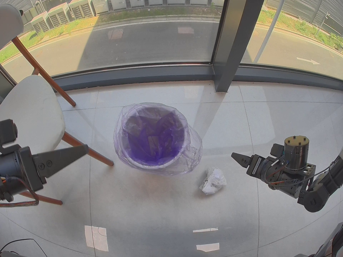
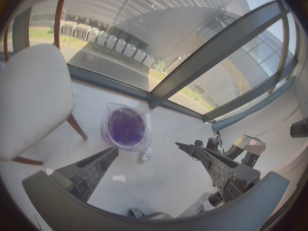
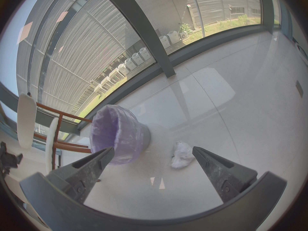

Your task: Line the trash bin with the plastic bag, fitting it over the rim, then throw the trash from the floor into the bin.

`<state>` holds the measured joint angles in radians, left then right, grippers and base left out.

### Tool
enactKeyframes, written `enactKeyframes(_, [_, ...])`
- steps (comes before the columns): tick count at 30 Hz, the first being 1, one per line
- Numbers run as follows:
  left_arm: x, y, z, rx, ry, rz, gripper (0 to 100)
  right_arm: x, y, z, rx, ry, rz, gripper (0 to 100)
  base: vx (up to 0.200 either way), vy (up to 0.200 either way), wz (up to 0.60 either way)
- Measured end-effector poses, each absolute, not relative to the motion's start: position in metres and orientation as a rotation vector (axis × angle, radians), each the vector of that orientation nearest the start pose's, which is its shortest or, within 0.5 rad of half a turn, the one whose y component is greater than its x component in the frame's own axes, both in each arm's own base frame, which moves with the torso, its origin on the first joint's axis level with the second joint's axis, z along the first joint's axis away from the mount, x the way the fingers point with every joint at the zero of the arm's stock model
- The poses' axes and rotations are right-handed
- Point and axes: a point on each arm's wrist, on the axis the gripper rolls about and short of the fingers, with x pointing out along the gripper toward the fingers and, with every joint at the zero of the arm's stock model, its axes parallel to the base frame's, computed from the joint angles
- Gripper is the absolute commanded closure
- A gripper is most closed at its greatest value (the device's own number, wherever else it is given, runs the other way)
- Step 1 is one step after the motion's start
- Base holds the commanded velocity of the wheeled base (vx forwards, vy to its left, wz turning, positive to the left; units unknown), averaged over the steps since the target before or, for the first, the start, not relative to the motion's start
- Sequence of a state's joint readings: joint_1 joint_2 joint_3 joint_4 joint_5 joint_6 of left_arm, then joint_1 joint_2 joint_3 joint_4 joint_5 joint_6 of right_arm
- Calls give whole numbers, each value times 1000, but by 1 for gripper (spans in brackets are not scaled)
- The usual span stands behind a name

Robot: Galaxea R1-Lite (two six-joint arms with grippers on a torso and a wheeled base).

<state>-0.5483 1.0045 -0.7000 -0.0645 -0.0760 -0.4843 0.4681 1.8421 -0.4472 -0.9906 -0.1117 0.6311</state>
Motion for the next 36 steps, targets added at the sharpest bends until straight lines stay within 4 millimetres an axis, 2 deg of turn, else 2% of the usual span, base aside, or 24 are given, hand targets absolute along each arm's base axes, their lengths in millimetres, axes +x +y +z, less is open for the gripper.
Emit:
enactKeyframes(5, [113, -62, 254, -360, 303, -521, 0, 266, 110, 84, 408, 474, 204, 0, 0, 0, 0])
enactKeyframes(11, [116, -58, 256, -360, 282, -502, 0, 289, 83, 58, 276, 511, 127, 0, 0, 0, 0])
enactKeyframes(15, [116, -57, 256, -361, 279, -498, 0, 299, 77, 42, 263, 524, 110, 0, 0, 0, 0])
enactKeyframes(24, [117, -57, 259, -332, 247, -522, 0, 320, 86, 5, 270, 465, 181, 0, 0, 0, 0])
enactKeyframes(29, [119, -56, 265, -329, 183, -533, 0, 333, 99, -26, 259, 487, 230, 0, 0, 0, 0])
enactKeyframes(33, [121, -51, 267, -327, 158, -494, 0, 347, 109, -38, 255, 481, 261, 0, 0, 0, 0])
enactKeyframes(36, [122, -48, 267, -327, 152, -478, 0, 350, 112, -49, 243, 553, 260, 0, 0, 0, 0])
